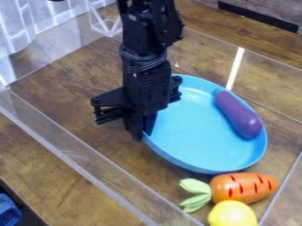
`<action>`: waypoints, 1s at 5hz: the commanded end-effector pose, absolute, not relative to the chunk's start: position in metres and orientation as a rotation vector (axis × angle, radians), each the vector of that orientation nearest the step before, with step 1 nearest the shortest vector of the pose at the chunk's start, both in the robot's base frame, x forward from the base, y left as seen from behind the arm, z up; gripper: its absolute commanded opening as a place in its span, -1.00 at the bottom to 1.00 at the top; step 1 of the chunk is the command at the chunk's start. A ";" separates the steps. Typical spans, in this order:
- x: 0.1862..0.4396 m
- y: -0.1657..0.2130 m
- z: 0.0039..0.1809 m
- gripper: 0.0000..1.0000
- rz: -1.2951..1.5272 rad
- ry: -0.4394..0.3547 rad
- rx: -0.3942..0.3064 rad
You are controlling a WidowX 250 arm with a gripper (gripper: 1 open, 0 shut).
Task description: Put the carrot on the blue tray
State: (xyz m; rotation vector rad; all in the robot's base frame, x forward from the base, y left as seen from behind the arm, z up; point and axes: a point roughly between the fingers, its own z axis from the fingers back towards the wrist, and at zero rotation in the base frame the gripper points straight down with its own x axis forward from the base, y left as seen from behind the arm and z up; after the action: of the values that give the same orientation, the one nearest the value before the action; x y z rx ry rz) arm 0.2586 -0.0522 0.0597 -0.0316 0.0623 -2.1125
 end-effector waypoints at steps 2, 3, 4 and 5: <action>0.270 -0.065 0.062 -1.00 -2.248 0.068 0.052; 0.272 -0.070 0.058 -1.00 -2.317 0.081 0.079; 0.272 -0.074 0.055 -1.00 -2.382 0.087 0.101; 0.270 -0.082 0.060 -1.00 -2.414 0.094 0.120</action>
State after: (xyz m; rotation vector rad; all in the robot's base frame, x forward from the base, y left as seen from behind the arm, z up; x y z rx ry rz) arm 0.2714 -0.0746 0.0510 0.1014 0.1059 -2.3584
